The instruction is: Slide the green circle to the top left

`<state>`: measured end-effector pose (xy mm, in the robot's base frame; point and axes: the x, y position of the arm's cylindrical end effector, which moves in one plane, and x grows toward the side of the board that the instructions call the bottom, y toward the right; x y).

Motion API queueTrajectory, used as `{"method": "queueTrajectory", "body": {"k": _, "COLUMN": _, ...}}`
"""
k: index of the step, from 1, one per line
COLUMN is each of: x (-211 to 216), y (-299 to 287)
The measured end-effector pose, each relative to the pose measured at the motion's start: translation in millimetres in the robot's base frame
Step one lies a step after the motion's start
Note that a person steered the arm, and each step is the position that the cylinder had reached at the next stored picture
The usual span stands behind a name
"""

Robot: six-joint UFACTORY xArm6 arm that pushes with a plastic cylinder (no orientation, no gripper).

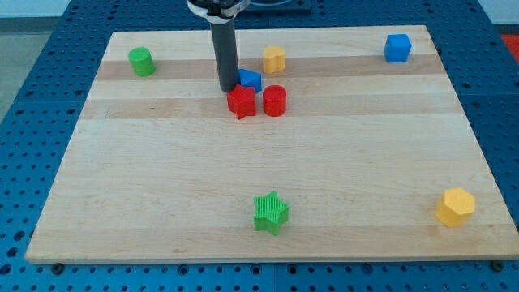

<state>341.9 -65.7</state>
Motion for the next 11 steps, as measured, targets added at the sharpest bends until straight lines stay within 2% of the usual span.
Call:
{"method": "queueTrajectory", "body": {"k": 1, "x": 0, "y": 7}}
{"method": "queueTrajectory", "body": {"k": 2, "x": 0, "y": -17}}
{"method": "queueTrajectory", "body": {"k": 6, "x": 12, "y": -169}}
{"method": "queueTrajectory", "body": {"k": 7, "x": 0, "y": -183}}
{"method": "queueTrajectory", "body": {"k": 8, "x": -69, "y": -159}}
{"method": "queueTrajectory", "body": {"k": 10, "x": -82, "y": -138}}
{"method": "queueTrajectory", "body": {"k": 11, "x": -82, "y": -157}}
